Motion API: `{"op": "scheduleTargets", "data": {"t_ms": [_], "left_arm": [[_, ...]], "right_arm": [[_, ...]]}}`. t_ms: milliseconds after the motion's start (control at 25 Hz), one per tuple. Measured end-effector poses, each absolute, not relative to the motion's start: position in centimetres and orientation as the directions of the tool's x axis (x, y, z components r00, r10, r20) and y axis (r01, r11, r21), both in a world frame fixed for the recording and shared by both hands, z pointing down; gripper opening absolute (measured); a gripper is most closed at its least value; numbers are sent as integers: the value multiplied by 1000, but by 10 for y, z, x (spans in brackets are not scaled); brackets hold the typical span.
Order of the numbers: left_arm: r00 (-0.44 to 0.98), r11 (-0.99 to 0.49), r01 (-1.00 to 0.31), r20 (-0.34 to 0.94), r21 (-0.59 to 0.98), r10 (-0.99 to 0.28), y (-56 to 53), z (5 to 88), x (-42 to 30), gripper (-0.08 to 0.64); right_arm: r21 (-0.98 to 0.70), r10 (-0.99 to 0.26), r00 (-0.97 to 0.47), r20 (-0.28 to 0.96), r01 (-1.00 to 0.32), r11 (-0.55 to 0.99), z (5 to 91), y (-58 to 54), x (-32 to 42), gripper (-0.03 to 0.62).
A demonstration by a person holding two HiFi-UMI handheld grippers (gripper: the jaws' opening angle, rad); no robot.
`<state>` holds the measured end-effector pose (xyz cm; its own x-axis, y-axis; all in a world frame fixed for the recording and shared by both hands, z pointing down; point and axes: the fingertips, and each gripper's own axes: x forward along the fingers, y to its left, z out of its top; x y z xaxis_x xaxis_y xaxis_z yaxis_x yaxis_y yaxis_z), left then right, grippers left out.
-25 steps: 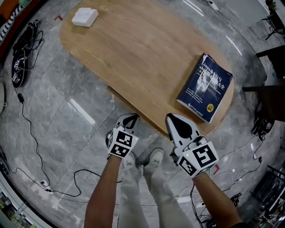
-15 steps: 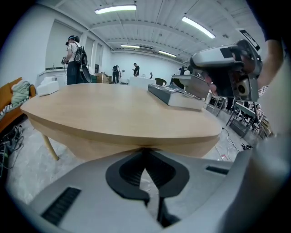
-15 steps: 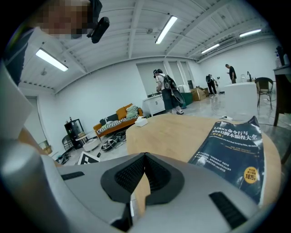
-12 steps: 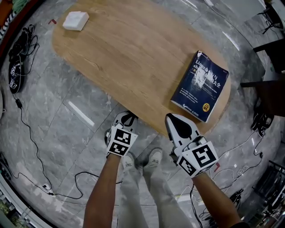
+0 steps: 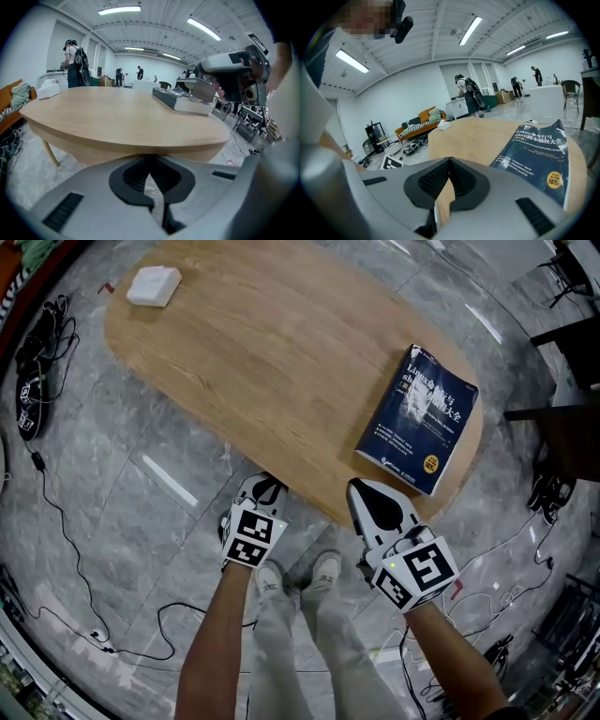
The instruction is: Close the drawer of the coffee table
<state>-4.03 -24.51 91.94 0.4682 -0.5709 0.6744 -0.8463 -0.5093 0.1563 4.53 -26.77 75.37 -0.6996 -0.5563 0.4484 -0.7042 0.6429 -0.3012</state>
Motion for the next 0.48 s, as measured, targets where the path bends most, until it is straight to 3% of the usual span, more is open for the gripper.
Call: {"op": "scheduleTargets", "data": {"t_ms": [480], "left_arm": [[458,-487,-857,685,170,-567,-236,909,-47,2]], "right_arm": [[-292,-560,-693,453,-709,642,745,-264,47,12]]}}
